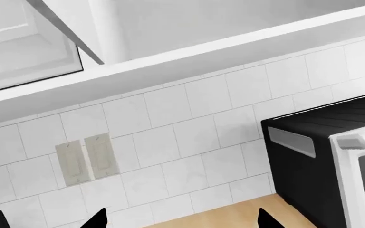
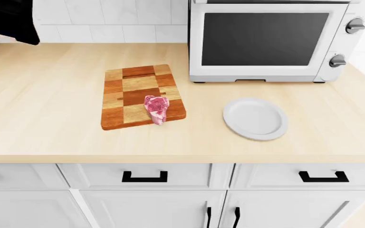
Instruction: Pick the steak from the plate and place it on the cutting board. Then pick the condiment bottle from the cabinet and place it next to the cutting board.
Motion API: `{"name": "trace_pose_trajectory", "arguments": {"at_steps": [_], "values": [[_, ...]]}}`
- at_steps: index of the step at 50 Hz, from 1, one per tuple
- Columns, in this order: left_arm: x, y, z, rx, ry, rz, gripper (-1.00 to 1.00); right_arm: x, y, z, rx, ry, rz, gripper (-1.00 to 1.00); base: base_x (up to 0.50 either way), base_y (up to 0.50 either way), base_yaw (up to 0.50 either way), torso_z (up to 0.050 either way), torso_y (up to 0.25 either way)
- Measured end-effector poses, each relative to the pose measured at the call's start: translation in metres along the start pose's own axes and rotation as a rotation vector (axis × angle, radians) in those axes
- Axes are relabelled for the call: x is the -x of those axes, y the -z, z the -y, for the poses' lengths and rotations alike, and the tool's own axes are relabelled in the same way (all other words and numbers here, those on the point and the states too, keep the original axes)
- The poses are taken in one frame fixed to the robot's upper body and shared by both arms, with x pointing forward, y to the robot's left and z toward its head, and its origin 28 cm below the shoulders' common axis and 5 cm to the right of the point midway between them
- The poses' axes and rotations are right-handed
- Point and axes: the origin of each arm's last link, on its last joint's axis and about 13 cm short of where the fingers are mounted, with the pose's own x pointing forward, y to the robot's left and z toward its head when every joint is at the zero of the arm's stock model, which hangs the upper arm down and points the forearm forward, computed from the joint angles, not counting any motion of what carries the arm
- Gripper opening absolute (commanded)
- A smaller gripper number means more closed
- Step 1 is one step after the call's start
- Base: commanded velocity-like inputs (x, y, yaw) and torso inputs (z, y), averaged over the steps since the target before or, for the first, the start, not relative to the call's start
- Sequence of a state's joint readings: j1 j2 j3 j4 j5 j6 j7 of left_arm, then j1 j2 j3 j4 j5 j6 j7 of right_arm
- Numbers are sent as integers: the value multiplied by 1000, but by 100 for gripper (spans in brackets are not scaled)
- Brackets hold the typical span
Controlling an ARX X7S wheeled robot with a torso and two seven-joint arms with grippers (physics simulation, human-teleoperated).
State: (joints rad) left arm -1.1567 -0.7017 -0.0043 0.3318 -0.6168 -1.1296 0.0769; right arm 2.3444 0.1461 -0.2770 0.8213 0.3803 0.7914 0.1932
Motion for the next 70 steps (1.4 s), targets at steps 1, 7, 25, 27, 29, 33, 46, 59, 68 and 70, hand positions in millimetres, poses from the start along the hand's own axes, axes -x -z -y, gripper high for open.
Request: {"name": "trace_pose_trajectory", "arguments": {"at_steps": [1, 7, 25, 27, 29, 33, 46, 59, 68, 70], "values": [[-1, -1, -1, 1, 2, 0, 100, -1, 2, -1, 0, 8, -11, 100, 0, 0, 0, 0, 0], [-7, -3, -8, 3, 13, -3, 100, -7, 13, -5, 16, 39, -73, 100, 0, 0, 0, 0, 0], [-32, 0, -31, 39, 10, -81, 100, -13, 38, -15, 96, 34, -212, 100, 0, 0, 0, 0, 0], [-33, 0, -33, 43, 2, -87, 100, -13, 39, -15, 100, 33, -219, 100, 0, 0, 0, 0, 0], [-34, 0, -35, 46, -7, -93, 100, -13, 40, -16, 102, 32, -224, 100, 0, 0, 0, 48, 0], [-36, 0, -38, 48, -24, -102, 100, -13, 41, -16, 107, 31, -233, 100, 0, 0, 0, 50, 0], [-37, -4, -48, 56, -72, -135, 100, -13, 43, -17, 113, 29, -244, 100, 0, 0, 0, 7, 0], [-31, -12, -54, 52, -115, -154, 100, -13, 43, -18, 114, 26, -248, 100, -89, -274, 0, 0, 0], [-29, -16, -56, 52, -128, -155, 100, -13, 43, -16, 118, 32, -248, 100, -25, -156, 0, 0, 0], [-29, -17, -56, 51, -131, -155, 100, -13, 43, -16, 117, 31, -248, 100, 0, 0, 0, 0, 0]]}}
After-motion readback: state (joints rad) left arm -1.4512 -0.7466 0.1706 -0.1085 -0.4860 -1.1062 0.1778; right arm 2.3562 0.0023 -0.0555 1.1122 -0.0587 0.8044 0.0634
